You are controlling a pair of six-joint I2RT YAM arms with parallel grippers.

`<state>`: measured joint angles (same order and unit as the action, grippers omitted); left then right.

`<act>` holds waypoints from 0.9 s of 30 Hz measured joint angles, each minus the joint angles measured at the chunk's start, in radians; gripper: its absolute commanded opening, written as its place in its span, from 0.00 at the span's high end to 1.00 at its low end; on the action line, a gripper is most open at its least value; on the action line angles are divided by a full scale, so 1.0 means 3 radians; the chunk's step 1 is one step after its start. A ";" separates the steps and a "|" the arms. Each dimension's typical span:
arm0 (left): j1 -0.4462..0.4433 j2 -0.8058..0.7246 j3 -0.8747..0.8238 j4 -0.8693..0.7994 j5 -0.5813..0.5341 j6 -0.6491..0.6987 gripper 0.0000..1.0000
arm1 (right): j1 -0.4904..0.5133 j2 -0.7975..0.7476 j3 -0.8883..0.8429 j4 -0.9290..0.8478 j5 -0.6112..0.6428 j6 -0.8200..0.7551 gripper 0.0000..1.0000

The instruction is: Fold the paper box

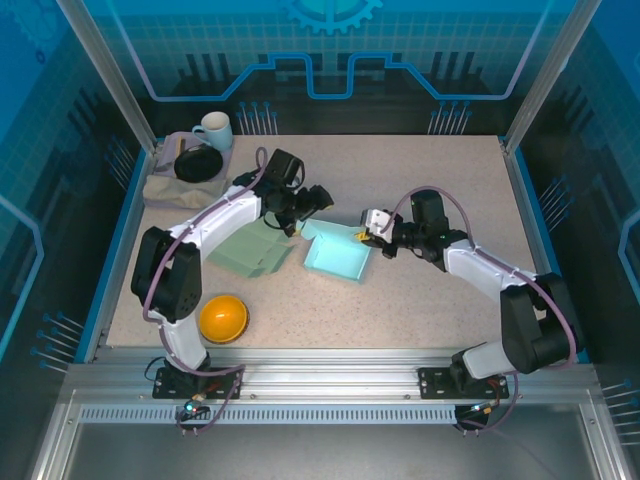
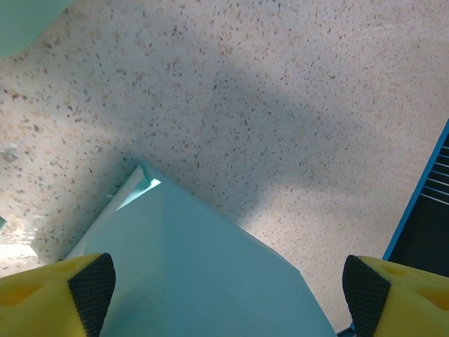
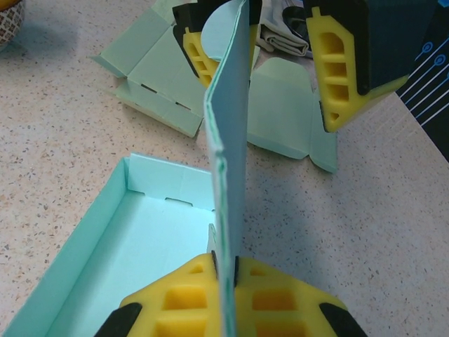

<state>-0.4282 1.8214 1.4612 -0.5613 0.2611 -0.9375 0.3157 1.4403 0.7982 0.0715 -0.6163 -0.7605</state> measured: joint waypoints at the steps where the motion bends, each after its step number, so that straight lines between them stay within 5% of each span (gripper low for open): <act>1: -0.0006 0.0000 -0.0017 0.0020 0.0011 -0.0029 0.12 | 0.0009 0.0011 0.0001 0.0001 0.0006 -0.0009 1.00; 9: -0.0085 -0.0043 -0.0211 0.0121 -0.0048 -0.0173 0.17 | 0.0136 0.0065 0.0001 -0.0036 0.0145 -0.0193 0.99; 14: -0.0155 -0.0164 -0.0469 0.0175 -0.0111 -0.0170 0.17 | 0.0169 0.0072 0.0033 -0.0278 0.0301 -0.0348 0.75; 27: -0.0223 -0.0272 -0.0823 0.0144 -0.0301 -0.0072 0.16 | 0.0177 -0.0085 0.0158 -0.1329 0.0722 -0.0497 0.50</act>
<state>-0.4950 1.7397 1.2144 -0.5182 0.1707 -0.9592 0.3687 1.4147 0.8455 -0.3271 -0.3996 -0.9096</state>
